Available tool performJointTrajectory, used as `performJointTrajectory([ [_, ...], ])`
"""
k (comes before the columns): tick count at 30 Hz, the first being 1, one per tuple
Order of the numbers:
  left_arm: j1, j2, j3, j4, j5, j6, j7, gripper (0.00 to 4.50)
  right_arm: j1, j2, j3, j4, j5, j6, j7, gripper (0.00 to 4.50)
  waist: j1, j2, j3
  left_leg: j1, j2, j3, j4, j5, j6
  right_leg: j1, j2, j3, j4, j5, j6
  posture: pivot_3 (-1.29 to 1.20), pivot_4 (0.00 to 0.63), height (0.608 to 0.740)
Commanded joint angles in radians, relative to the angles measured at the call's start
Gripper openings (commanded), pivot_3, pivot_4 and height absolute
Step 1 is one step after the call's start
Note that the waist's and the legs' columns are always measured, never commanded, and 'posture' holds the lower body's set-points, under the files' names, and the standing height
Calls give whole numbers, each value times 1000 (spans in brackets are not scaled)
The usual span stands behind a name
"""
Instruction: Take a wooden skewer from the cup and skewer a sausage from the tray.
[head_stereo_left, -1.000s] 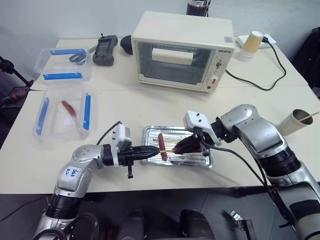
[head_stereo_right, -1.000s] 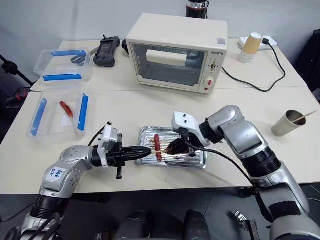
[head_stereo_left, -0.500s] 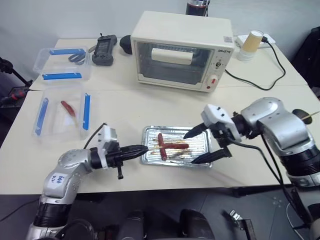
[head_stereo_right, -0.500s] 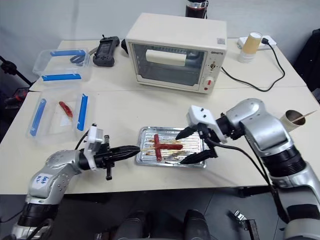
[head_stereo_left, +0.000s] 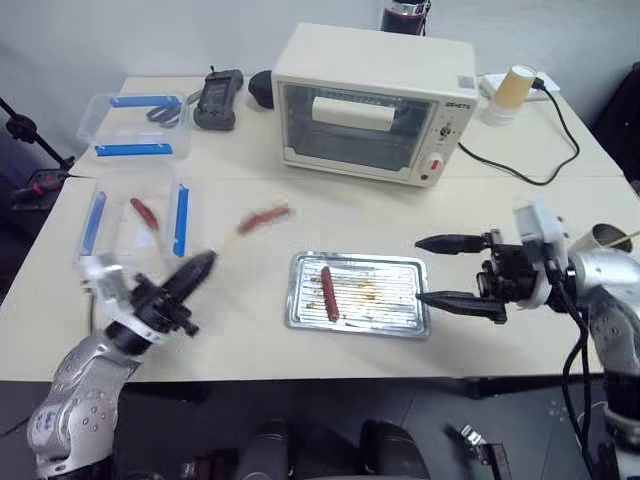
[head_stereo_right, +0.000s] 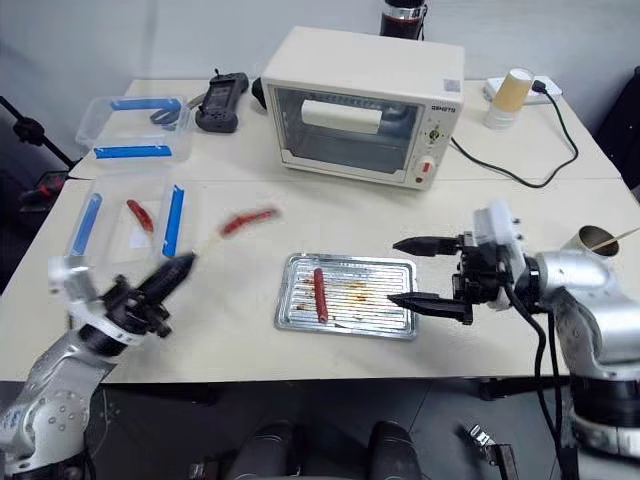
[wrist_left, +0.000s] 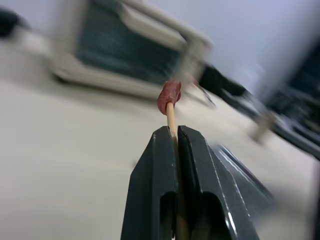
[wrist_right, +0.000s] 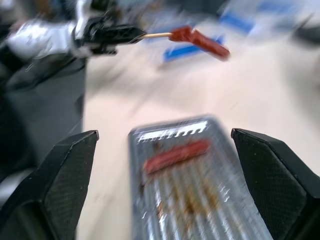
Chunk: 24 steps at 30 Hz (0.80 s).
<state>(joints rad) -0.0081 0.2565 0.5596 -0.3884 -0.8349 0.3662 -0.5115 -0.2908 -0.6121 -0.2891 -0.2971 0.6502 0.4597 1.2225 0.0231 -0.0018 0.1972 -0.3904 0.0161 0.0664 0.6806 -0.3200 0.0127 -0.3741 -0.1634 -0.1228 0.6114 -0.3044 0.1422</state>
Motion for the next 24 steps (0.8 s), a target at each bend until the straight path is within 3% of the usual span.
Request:
performJointTrajectory([
  [1, -53, -48, 88, -21, 77, -146, 203, 0, 8, 69, -64, -105, 23, -106, -138, 4442, 1, 0, 0, 0, 0, 1, 0, 0, 0, 0, 0, 1, 0, 0, 0, 0, 150, 740],
  [7, -158, -62, 128, 68, 183, -215, 461, 0, 25, 156, -49, -199, 26, -223, -260, 4442, 4, -1, -1, 0, -1, 1, -1, 0, 0, 0, 0, 1, 1, 0, 0, 0, 150, 740],
  [21, -266, 14, 9, 275, 293, -149, 560, 0, 45, 114, 35, -188, 25, -268, -253, 4442, 0, -3, -1, 0, -1, 1, -1, -1, 1, -1, 1, 1, 1, 0, 0, 0, 150, 740],
  [24, -269, 18, 12, 283, 292, -144, 562, 728, 46, 105, 41, -189, 28, -264, -258, 4500, -1, -3, 0, 0, 0, 1, -2, -1, 1, -1, 1, 1, 1, 0, 0, 0, 150, 740],
])
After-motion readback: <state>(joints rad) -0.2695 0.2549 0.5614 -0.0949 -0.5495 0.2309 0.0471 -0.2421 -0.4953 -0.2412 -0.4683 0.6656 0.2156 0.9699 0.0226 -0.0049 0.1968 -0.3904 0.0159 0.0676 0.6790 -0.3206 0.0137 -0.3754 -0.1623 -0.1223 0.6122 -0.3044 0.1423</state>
